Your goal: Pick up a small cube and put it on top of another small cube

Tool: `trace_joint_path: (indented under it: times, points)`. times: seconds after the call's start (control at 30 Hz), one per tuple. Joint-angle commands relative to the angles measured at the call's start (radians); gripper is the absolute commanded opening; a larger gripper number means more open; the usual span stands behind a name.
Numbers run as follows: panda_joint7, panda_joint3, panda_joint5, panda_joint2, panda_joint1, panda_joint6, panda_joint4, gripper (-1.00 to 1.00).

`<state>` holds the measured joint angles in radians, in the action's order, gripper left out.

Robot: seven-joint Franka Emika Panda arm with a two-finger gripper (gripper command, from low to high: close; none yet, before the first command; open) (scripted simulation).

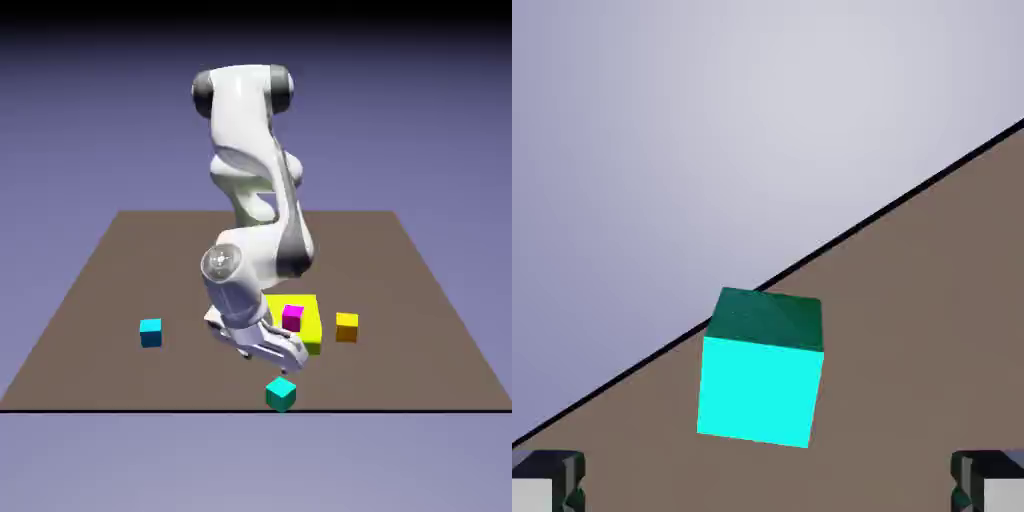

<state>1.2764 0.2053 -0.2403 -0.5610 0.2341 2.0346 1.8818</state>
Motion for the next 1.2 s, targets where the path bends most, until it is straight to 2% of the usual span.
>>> trace_joint_path:
  times: [0.0, 0.1, 0.23, 0.27, 0.43, 0.87, 0.93, 1.07, 1.1, 1.17]
  points:
    - [0.017, 0.007, -0.008, -0.036, 0.008, -0.032, -0.03, 0.0]
    - [0.045, 0.017, -0.02, -0.095, 0.021, -0.084, -0.078, 0.0]
    - [0.028, 0.022, -0.032, -0.174, -0.004, 0.059, -0.015, 0.0]
    - [0.028, 0.022, -0.032, -0.174, -0.004, 0.059, -0.015, -1.0]
    - [0.015, 0.036, 0.009, -0.077, 0.0, -0.087, -0.054, -1.0]
    - [-0.55, 0.384, 0.562, 0.275, -0.395, -0.128, 0.407, -1.0]
    - [-0.567, 0.394, 0.579, 0.286, -0.407, -0.13, 0.42, -1.0]
    - [-0.499, 0.337, 0.677, 0.189, -0.415, 0.024, 0.503, -1.0]
    - [-0.499, 0.337, 0.677, 0.189, -0.415, 0.024, 0.503, 1.0]
    - [-0.519, 0.353, 0.649, 0.216, -0.413, -0.02, 0.479, 1.0]
